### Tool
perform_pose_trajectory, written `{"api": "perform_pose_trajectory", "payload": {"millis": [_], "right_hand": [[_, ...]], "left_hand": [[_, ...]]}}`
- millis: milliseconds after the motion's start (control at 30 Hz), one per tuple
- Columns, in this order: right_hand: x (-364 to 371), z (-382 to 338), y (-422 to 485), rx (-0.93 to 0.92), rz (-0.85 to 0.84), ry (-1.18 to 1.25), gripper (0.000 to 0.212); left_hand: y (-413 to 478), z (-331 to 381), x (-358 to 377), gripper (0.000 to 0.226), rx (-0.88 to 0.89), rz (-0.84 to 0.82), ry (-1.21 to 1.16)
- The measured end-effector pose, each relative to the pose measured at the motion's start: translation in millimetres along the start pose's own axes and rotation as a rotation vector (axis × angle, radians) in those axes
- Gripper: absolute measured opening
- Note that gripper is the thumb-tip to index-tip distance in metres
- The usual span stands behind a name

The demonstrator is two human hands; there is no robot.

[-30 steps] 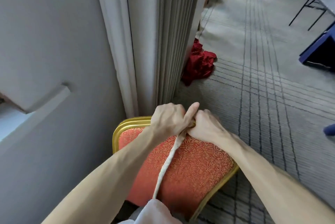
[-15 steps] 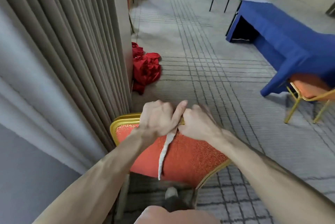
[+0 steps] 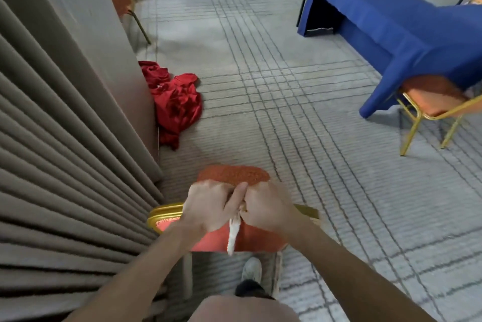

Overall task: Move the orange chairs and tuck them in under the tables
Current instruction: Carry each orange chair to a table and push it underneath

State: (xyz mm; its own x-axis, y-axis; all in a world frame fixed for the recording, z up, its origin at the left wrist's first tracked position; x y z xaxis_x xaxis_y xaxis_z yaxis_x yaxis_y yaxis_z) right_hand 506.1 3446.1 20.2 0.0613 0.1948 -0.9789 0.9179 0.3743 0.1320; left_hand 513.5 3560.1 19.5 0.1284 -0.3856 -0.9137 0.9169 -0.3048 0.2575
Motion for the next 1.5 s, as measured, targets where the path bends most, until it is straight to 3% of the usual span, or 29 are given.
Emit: {"api": "perform_pose_trajectory", "payload": {"millis": [100,300,500,833,1033,1133,1233,1500], "right_hand": [[-9,18,48,0.039,0.128,0.085,0.031],[-23,61,130,0.128,0.097,0.112,0.023],[-17,93,190,0.094,0.112,0.116,0.021],[2,170,318,0.156,0.073,0.067,0.017],[1,227,418,0.151,-0.117,0.073,0.022],[-6,260,461,0.193,-0.151,0.047,0.022],[-24,288,488,0.2,-0.093,0.001,0.022],[-61,333,525,0.139,0.139,-0.121,0.022]], "left_hand": [[55,-16,-3,0.07,-0.029,0.008,0.009],[147,-41,-1,0.08,-0.206,0.067,0.089],[202,-54,2,0.067,-0.34,0.135,0.102],[342,-96,32,0.074,-0.245,0.131,0.151],[455,-129,63,0.063,-0.289,-0.018,0.059],[516,-132,75,0.052,-0.177,-0.067,0.057],[564,-118,70,0.042,-0.021,-0.065,0.074],[638,-114,63,0.063,-0.03,0.039,-0.06]]}}
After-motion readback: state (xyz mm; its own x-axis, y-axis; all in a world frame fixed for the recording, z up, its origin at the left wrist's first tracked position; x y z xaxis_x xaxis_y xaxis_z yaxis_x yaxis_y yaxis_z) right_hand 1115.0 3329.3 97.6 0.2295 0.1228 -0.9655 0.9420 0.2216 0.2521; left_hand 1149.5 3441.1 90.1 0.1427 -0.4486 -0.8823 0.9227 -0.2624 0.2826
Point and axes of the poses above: each hand's wrist, its own y-axis towards the middle knuckle, its own x-axis out of the palm, z = x × y, the point moved 6 cm from there along y, towards the middle knuckle, and after that the axes turned 6 degrees about z, right-handed, at the moved point
